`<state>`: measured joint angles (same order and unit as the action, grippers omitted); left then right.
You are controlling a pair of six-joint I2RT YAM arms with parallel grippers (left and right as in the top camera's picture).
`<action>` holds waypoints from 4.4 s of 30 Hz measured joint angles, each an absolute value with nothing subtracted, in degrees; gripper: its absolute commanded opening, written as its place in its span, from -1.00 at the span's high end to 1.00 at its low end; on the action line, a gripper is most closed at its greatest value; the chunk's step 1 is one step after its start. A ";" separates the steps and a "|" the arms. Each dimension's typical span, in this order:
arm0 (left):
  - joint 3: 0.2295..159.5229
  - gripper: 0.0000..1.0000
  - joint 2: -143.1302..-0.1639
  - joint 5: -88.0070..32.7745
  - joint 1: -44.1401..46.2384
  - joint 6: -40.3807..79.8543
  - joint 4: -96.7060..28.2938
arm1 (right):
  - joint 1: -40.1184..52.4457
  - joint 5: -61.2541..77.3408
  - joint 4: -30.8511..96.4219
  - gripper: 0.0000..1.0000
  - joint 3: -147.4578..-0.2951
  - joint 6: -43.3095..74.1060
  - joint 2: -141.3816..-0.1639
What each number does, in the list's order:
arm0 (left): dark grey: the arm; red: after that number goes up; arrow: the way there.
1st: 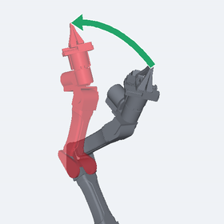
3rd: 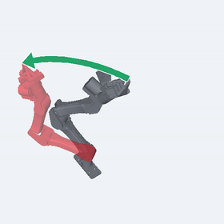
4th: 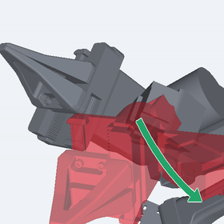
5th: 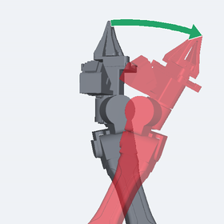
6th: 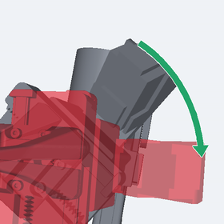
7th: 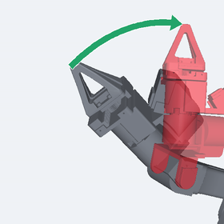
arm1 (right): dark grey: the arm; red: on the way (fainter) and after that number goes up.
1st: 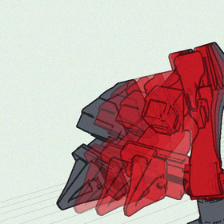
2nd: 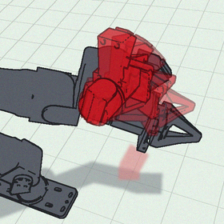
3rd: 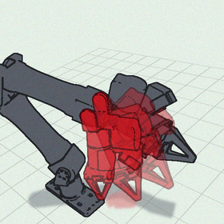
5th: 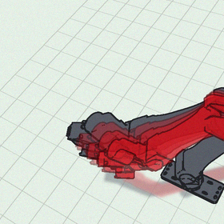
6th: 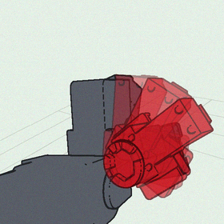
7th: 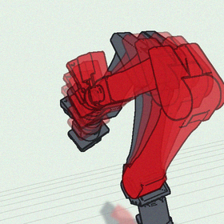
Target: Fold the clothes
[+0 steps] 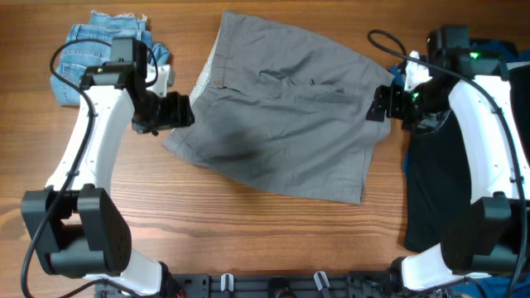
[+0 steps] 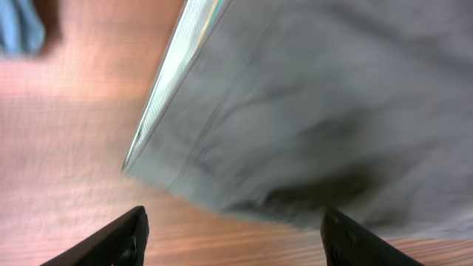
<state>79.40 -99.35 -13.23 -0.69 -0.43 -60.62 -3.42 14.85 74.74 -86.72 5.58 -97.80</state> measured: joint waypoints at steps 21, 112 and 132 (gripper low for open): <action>58.41 0.92 -103.04 -10.33 -4.05 0.93 -38.94 | -2.55 26.63 53.87 0.29 -46.65 22.57 -97.80; 124.51 0.92 -103.53 -5.32 2.68 -1.10 -91.61 | -10.81 17.10 92.38 0.90 -131.70 0.60 -100.29; 61.73 0.92 -105.25 -27.07 17.37 20.82 -34.04 | -12.10 6.68 84.01 -0.72 -131.70 7.97 -101.32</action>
